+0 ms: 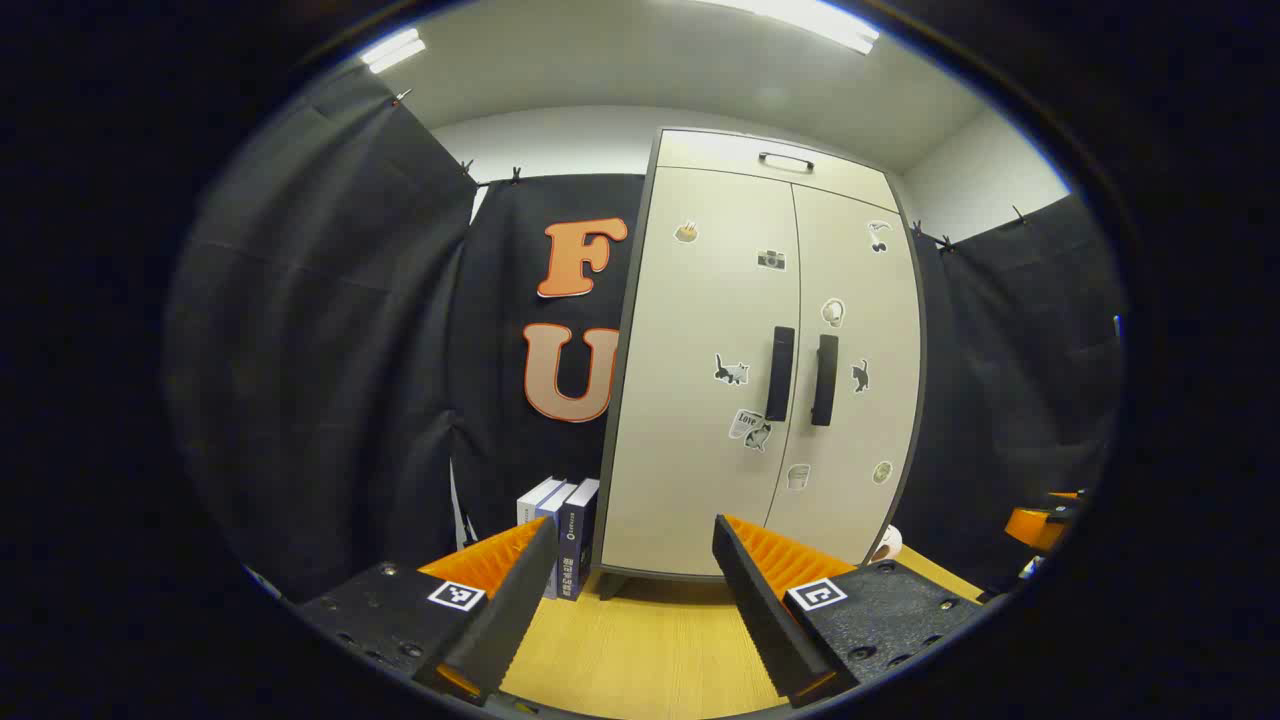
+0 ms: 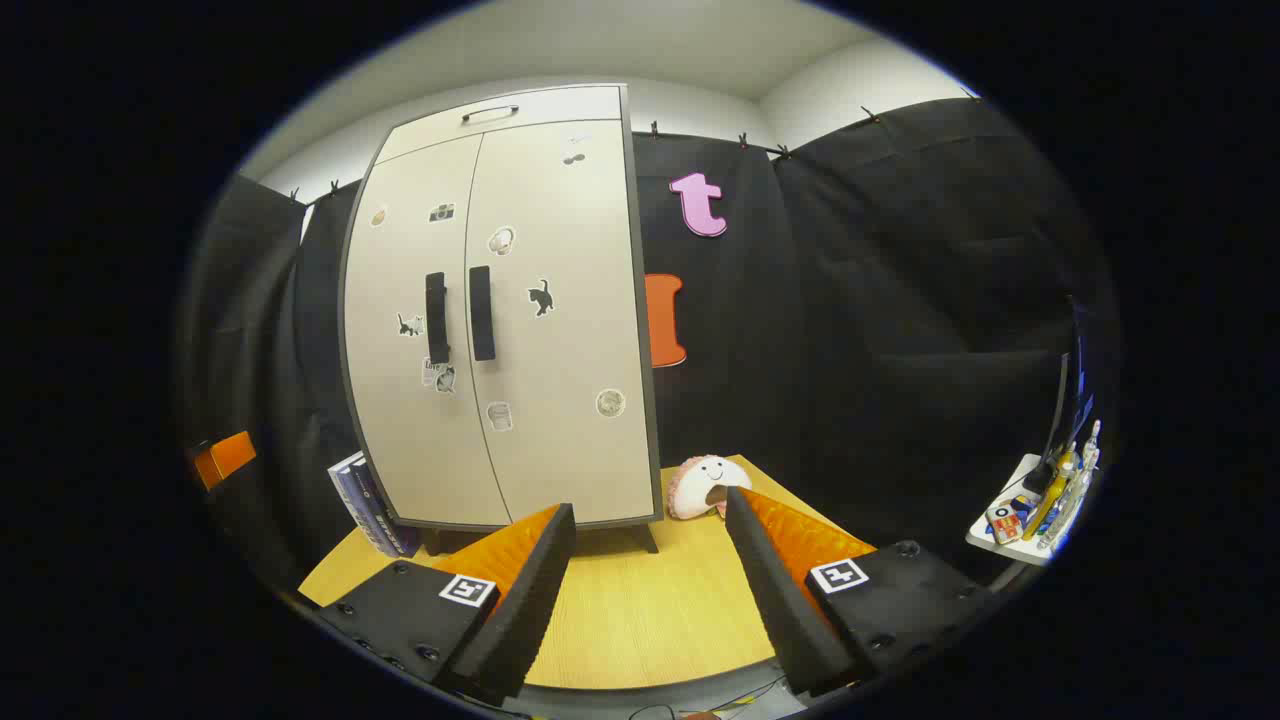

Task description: Open the right door of the double-door shoe cabinet with the right hand, and open the left door with the left hand.

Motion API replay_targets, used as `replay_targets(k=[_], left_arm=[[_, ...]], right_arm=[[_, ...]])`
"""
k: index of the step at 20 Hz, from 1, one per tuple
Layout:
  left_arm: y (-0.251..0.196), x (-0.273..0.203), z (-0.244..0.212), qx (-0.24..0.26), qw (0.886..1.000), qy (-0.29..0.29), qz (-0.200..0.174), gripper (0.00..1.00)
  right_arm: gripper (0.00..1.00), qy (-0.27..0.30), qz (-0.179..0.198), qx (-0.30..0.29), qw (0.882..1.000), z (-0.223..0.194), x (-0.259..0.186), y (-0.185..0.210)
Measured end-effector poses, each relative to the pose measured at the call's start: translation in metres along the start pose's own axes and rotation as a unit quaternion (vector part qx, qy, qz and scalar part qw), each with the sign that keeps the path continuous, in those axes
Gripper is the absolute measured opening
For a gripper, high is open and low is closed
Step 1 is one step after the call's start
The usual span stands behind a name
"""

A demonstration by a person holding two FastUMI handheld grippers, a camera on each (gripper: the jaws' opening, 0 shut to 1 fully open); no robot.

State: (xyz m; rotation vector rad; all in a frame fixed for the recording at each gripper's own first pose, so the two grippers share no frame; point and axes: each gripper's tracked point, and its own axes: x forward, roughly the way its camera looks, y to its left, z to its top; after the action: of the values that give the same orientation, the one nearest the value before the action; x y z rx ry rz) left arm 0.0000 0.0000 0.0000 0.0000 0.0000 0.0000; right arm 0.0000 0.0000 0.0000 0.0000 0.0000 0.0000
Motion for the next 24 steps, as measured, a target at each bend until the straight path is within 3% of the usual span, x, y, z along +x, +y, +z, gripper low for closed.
replay_targets(k=[1,2,11,24], left_arm=[[-0.004,0.000,0.000,0.000,1.000,0.002,-0.007,0.95],[-0.007,0.000,0.001,-0.001,1.000,0.005,-0.013,0.95],[-0.013,0.001,0.023,0.000,0.999,-0.011,-0.033,0.95],[-0.005,0.002,0.029,-0.020,0.999,0.000,-0.029,0.95]], right_arm=[[0.89,-0.001,-0.003,0.002,1.000,0.002,-0.001,-0.002],[0.99,-0.002,-0.007,0.004,1.000,0.004,-0.003,-0.004],[0.99,-0.019,-0.020,-0.003,1.000,0.023,-0.013,-0.007],[0.99,-0.011,-0.025,-0.006,1.000,0.029,-0.022,-0.005]])
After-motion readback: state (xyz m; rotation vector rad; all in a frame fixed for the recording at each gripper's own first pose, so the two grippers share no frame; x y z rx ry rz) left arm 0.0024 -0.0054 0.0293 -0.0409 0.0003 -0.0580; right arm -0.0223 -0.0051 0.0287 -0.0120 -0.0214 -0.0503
